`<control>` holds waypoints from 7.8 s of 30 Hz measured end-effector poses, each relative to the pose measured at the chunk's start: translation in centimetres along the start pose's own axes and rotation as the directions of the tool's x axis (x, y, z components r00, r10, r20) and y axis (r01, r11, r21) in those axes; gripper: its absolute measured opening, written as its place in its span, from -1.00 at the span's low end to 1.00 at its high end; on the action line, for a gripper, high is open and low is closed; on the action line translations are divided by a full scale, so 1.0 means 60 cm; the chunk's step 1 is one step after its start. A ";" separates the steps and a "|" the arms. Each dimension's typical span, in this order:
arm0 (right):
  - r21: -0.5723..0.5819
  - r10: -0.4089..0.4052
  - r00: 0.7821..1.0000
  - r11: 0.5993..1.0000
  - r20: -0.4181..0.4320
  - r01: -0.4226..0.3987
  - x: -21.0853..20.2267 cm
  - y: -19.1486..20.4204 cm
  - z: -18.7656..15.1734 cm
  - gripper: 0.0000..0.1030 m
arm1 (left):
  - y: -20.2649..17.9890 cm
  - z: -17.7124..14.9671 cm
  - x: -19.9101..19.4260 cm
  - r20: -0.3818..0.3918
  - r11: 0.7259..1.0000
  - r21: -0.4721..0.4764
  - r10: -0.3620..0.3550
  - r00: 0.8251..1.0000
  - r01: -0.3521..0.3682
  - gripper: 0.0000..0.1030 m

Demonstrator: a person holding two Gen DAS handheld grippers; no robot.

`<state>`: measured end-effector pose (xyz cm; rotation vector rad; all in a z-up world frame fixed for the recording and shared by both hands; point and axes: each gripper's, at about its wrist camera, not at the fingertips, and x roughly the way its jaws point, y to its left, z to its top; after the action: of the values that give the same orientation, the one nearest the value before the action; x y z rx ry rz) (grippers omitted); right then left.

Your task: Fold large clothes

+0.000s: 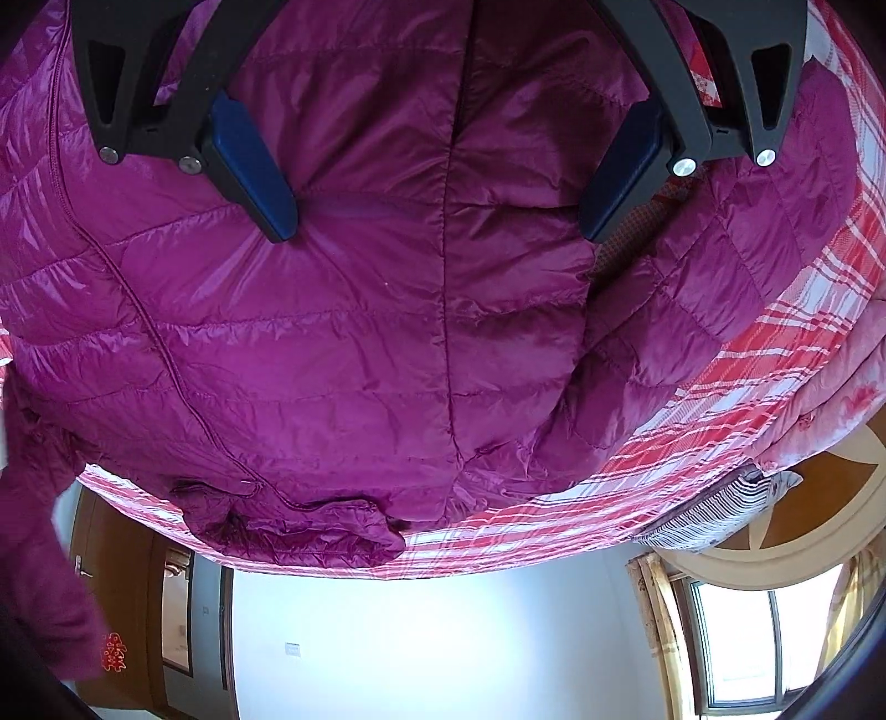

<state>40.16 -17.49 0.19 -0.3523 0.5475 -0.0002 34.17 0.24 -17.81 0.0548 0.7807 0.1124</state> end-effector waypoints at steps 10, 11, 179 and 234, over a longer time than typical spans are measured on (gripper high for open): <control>-0.148 0.155 0.984 0.975 -0.085 -0.166 0.110 0.204 -0.024 -0.75 | 0.001 -0.003 -0.003 0.010 1.000 -0.010 -0.001 1.000 0.002 0.98; -0.146 0.172 0.980 0.972 -0.104 -0.186 0.126 0.220 -0.030 -0.75 | 0.001 -0.003 -0.003 0.010 1.000 -0.008 0.000 1.000 0.000 0.98; 0.257 0.211 0.955 0.954 -0.208 -0.154 0.294 0.016 -0.168 0.41 | 0.045 0.194 -0.215 0.349 0.972 0.150 -0.223 0.910 0.181 -0.71; 0.246 0.454 0.890 0.870 -0.055 -0.428 0.175 0.122 -0.081 -0.07 | -0.029 0.130 0.100 0.058 0.992 0.116 0.042 0.997 -0.049 0.81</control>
<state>46.01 -13.15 -11.43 0.0051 0.7226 0.3618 44.03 -0.80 -16.65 0.1865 0.7301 0.1077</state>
